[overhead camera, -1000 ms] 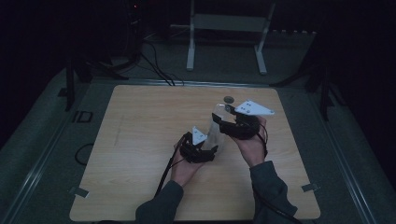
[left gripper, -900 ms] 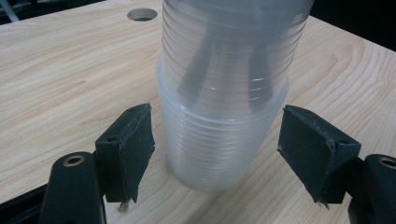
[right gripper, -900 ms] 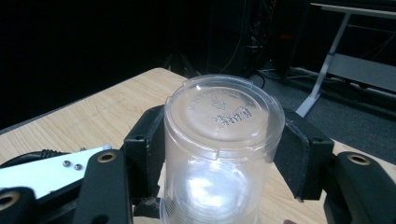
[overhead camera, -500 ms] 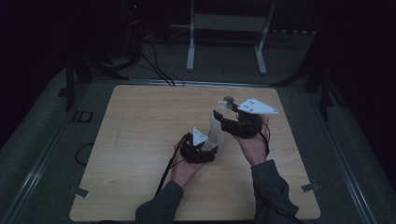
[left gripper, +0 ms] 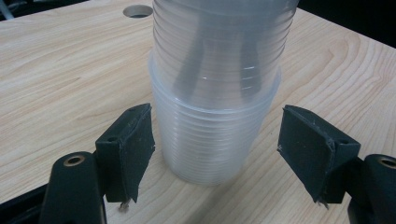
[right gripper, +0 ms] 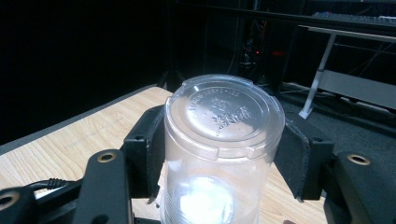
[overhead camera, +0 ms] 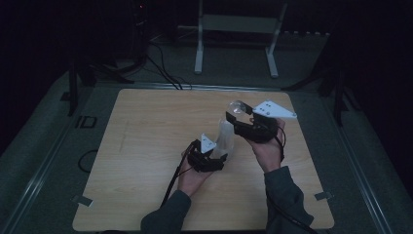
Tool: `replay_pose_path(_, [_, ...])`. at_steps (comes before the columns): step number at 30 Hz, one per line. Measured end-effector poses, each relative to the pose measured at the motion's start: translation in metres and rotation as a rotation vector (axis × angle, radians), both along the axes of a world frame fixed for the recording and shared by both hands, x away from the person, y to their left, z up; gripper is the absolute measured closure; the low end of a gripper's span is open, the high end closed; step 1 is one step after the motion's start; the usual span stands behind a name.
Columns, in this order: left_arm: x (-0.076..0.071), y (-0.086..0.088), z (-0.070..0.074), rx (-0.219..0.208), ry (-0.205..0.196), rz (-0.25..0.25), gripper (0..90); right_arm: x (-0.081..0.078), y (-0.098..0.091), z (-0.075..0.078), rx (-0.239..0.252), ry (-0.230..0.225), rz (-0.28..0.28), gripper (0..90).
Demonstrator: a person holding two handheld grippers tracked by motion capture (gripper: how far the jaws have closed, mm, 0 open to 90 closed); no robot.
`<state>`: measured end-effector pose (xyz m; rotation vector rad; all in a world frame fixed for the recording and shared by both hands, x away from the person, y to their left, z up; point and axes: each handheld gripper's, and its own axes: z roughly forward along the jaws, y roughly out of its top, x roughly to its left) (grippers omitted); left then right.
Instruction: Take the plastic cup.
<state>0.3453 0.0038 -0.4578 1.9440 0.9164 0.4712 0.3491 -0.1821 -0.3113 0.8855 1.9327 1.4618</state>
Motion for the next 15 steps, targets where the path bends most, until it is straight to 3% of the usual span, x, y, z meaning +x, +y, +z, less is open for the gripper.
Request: replay_pose_path(15, [-0.003, 0.009, -0.003, 0.003, 0.005, -0.003, 26.7, -0.008, -0.013, 0.006, 0.004, -0.024, -0.023, 39.6])
